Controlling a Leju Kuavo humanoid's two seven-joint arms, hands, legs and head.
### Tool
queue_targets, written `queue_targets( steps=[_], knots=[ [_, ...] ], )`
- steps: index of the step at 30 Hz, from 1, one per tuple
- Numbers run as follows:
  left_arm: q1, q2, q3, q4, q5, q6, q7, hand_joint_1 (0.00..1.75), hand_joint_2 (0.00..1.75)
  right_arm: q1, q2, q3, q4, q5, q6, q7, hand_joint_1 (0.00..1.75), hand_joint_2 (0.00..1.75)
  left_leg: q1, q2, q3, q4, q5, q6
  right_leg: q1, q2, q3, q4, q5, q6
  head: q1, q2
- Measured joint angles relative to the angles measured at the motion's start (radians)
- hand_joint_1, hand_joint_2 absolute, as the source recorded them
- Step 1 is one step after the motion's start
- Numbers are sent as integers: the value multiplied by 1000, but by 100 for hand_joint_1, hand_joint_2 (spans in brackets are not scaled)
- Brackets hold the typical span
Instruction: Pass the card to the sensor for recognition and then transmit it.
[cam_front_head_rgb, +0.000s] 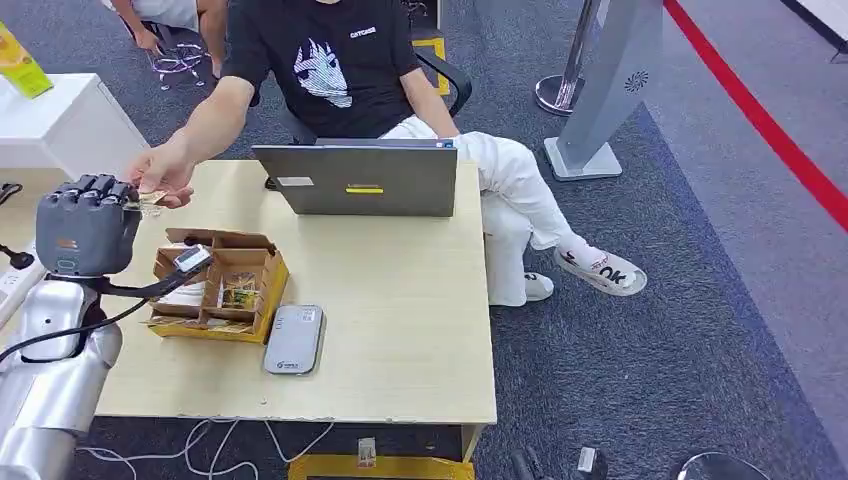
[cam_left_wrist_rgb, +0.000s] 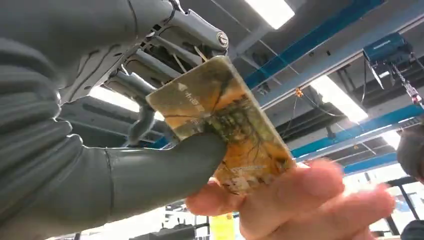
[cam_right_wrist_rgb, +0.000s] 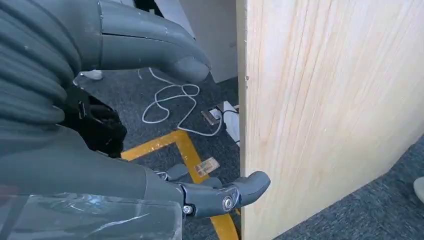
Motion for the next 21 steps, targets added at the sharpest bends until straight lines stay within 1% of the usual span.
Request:
queue_targets(
  steps=[17, 19, 21],
  knots=[
    [3, -5, 0, -25, 1, 13, -3, 175, 175, 0, 0, 1, 0, -4, -1, -3, 0, 175, 0, 0, 0, 0, 0, 0, 0, 1, 0, 0, 0, 0, -1, 0],
    [5, -7, 0, -25, 10, 14, -13, 175, 175, 0, 0, 2, 0, -5, -1, -5, 0, 175, 0, 0, 0, 0, 0, 0, 0, 1, 0, 0, 0, 0, -1, 0],
    [16, -21, -1, -32, 15, 13, -40, 175, 175, 0, 0, 2, 0, -11, -1, -6, 0, 175, 0, 0, 0, 0, 0, 0, 0, 0, 0, 0, 0, 0, -1, 0]
  ],
)
